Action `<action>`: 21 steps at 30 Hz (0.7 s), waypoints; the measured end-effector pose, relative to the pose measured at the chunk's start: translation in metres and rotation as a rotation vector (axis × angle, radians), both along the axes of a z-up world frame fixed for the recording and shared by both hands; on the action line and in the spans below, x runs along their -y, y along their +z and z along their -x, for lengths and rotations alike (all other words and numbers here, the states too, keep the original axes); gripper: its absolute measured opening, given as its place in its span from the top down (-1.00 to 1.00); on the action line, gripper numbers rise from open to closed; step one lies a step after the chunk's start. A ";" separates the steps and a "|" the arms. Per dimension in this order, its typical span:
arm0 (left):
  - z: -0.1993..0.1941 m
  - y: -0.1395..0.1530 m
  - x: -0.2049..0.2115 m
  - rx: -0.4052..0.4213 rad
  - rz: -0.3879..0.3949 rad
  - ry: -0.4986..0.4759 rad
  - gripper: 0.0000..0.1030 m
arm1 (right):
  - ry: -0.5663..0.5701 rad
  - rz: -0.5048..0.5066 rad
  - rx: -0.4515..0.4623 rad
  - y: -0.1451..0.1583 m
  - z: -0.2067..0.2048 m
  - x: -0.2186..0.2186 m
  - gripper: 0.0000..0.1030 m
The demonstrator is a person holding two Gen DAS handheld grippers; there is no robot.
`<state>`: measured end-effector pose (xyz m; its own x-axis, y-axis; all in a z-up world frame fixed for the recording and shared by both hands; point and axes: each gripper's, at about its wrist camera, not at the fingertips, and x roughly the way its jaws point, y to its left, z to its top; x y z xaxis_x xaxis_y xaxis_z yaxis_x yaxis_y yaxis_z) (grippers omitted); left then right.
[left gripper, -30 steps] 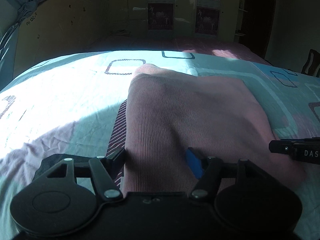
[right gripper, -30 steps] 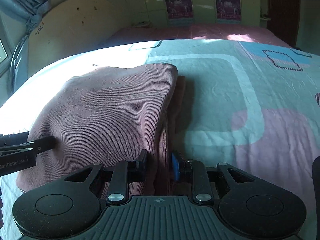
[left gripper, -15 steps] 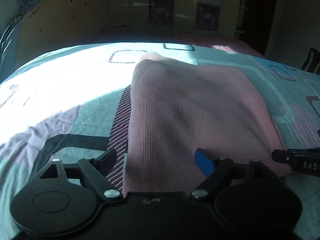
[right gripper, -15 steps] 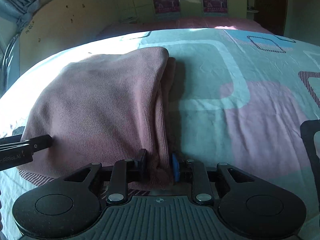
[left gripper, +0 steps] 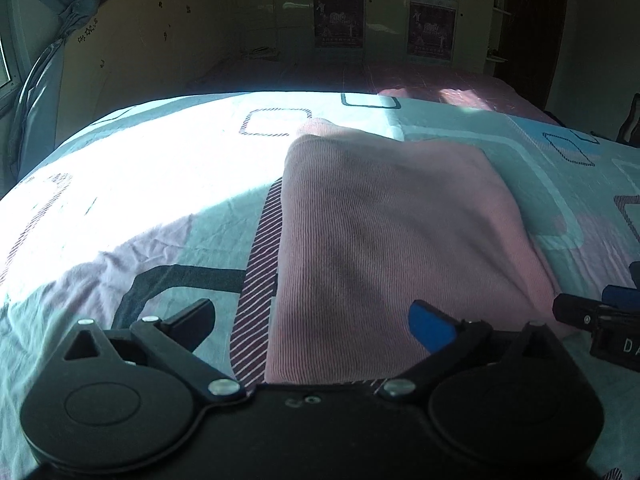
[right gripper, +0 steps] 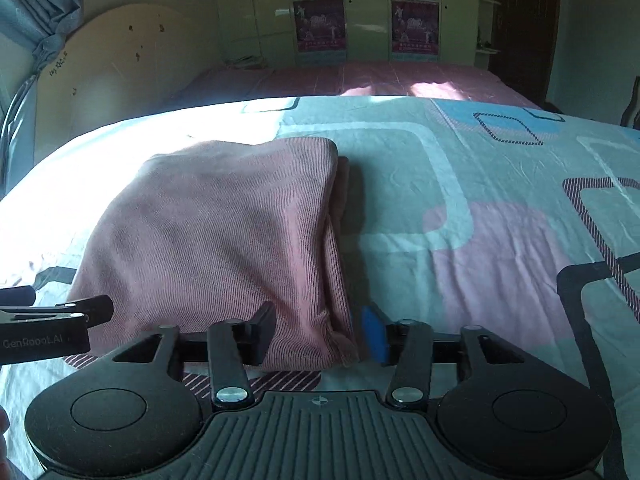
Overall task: Fold small clothes
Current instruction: 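Withdraw both grippers upward away from the folded sweatshirt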
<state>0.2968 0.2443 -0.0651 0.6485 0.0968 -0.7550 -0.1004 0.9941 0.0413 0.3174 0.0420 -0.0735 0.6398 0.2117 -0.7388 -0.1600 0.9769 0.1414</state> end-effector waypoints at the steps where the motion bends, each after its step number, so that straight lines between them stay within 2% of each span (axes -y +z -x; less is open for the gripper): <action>1: 0.006 0.009 0.001 0.007 0.002 -0.006 -1.00 | 0.016 -0.005 0.001 0.004 0.008 0.001 -0.31; 6: 0.047 0.048 0.012 0.107 -0.021 -0.003 -1.00 | 0.075 -0.072 -0.031 0.025 0.050 0.012 -0.38; 8: 0.068 0.064 0.019 0.150 -0.043 0.009 -1.00 | 0.111 -0.116 -0.047 0.032 0.068 0.020 -0.54; 12: 0.111 0.084 0.038 0.204 -0.087 0.053 -0.99 | 0.165 -0.127 -0.031 0.050 0.108 0.030 -0.68; 16: 0.152 0.101 0.057 0.178 -0.074 0.064 -0.99 | 0.155 -0.121 0.045 0.079 0.157 0.048 -0.96; 21: 0.200 0.127 0.072 0.190 -0.040 0.078 -0.99 | 0.164 -0.039 0.196 0.127 0.221 0.060 -0.99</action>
